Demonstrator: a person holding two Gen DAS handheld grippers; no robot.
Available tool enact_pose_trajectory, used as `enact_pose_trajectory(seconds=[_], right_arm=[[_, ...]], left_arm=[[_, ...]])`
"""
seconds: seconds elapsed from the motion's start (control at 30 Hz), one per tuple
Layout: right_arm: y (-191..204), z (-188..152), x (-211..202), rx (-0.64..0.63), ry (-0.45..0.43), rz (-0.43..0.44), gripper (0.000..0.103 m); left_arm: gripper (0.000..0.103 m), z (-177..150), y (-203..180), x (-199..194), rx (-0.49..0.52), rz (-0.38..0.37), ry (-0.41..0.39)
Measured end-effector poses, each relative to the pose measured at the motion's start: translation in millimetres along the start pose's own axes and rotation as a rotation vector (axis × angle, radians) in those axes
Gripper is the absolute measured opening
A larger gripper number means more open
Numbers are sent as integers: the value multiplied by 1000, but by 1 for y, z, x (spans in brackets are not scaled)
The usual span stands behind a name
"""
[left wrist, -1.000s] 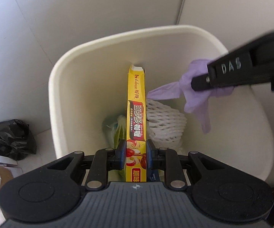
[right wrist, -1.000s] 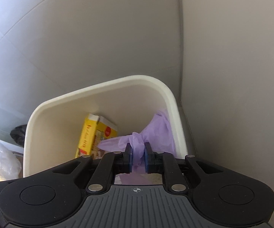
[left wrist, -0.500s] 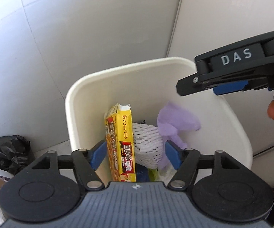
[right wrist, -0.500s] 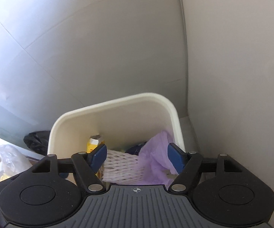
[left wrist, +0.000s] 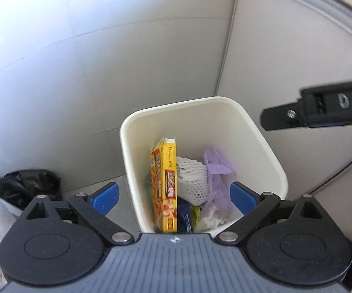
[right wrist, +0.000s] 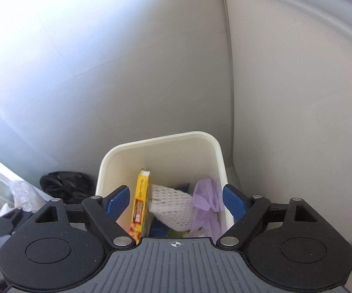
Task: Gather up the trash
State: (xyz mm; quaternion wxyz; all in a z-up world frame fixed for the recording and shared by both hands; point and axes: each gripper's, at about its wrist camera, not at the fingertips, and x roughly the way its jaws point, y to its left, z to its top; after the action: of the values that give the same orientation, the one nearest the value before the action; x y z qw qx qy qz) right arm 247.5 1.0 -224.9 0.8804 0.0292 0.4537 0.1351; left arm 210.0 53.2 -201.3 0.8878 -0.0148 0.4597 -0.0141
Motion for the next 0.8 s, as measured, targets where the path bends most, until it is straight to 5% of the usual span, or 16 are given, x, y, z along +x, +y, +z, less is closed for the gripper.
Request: enact_pose_trajectory(seconds=[0.63,0.8], right_arm=[[2,-95,-163,-28,-254,-83,98],[6,-111,-231,-44,-397,-133,100]], left_arm=[[103,-48,-32,-99,-113,66,-81],[103,-51,-46,-124,-115,72,-85]])
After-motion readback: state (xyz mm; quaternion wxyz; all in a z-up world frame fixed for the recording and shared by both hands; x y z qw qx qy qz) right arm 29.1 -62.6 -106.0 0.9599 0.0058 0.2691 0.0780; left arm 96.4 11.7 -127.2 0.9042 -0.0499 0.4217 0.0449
